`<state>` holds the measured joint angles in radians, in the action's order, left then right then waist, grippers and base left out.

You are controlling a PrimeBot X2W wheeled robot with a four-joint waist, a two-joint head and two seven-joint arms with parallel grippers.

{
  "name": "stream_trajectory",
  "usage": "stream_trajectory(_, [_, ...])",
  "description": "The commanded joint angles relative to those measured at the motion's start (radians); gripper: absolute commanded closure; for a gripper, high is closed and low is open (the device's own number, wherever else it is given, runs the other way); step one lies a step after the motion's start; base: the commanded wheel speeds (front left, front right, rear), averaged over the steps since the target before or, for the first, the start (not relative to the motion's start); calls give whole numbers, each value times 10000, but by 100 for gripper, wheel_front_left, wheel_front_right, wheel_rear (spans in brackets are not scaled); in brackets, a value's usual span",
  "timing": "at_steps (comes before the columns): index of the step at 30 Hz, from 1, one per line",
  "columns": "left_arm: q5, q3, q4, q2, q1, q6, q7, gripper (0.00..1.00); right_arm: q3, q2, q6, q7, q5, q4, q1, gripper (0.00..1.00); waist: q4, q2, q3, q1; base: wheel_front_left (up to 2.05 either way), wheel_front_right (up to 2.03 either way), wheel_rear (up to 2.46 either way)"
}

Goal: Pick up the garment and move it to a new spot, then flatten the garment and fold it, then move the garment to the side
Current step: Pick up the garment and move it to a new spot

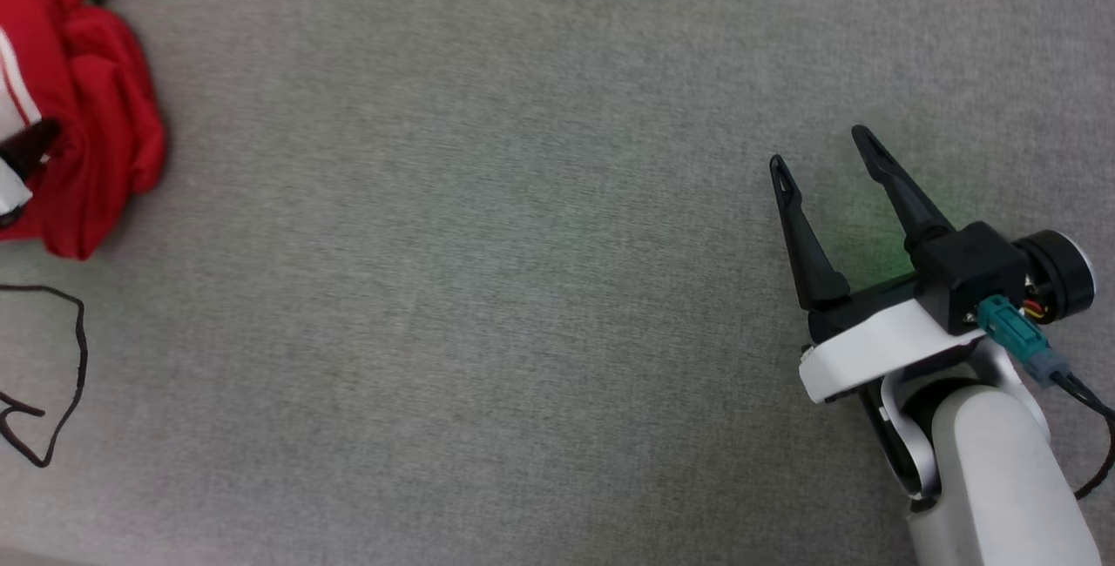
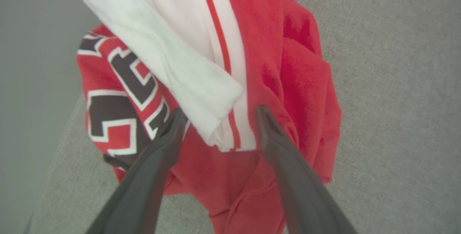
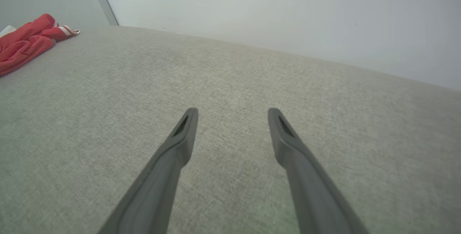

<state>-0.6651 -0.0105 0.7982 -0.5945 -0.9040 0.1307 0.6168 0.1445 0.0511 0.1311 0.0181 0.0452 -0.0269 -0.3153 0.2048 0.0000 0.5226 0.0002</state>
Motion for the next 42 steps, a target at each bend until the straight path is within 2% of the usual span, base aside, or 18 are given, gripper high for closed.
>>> stream_trajectory(1, [-216,-140,246,-62,188,-52,279,0,62,1,-7,70,37,4,-239,0,-466,0,583,-2,0,0,0])
stream_trajectory(4, [-453,-275,610,-35,367,-141,609,0,27,51,-7,85,60,0,-430,0,-546,0,811,-2,0,0,0])
stream_trajectory(8, [-731,-290,971,391,642,-239,919,0,-179,108,-7,23,64,-21,-333,0,-482,0,904,-2,0,0,0])
stream_trajectory(9, [-723,-280,982,389,714,-248,899,50,-208,126,-7,4,66,-23,-288,0,-468,0,894,-2,0,0,0])
stream_trajectory(10, [-712,-285,952,372,771,-254,810,79,-238,140,-7,-7,70,-30,-252,0,-457,0,882,-2,0,0,0])
stream_trajectory(11, [-712,-285,952,372,771,-254,810,79,-238,140,-7,-7,70,-30,-252,0,-457,0,882,-2,0,0,0])
stream_trajectory(12, [-751,-313,940,379,798,-282,794,100,-264,148,-7,-7,74,-25,-217,0,-442,0,851,-2,0,0,0])
stream_trajectory(18, [-454,-265,487,69,633,-409,241,100,-277,131,-7,29,-21,83,-136,0,-322,0,330,-2,0,0,0])
stream_trajectory(24, [164,-114,-227,-364,254,-445,-1217,100,-297,69,-7,199,-241,340,53,0,-255,0,-614,-2,0,0,0])
stream_trajectory(30, [950,84,-727,-660,-209,-518,-3179,100,-496,7,-7,375,-469,667,435,0,-265,0,-1711,-2,0,0,0])
stream_trajectory(38, [1853,568,-1045,-529,-791,-494,-5744,100,-646,-13,-7,597,-1021,944,1030,0,-658,0,-3109,-2,0,0,0])
stream_trajectory(42, [2070,942,-1093,-141,-890,-410,-6296,100,-705,-14,-7,621,-1229,981,1277,0,-1055,0,-3670,-2,0,0,0])
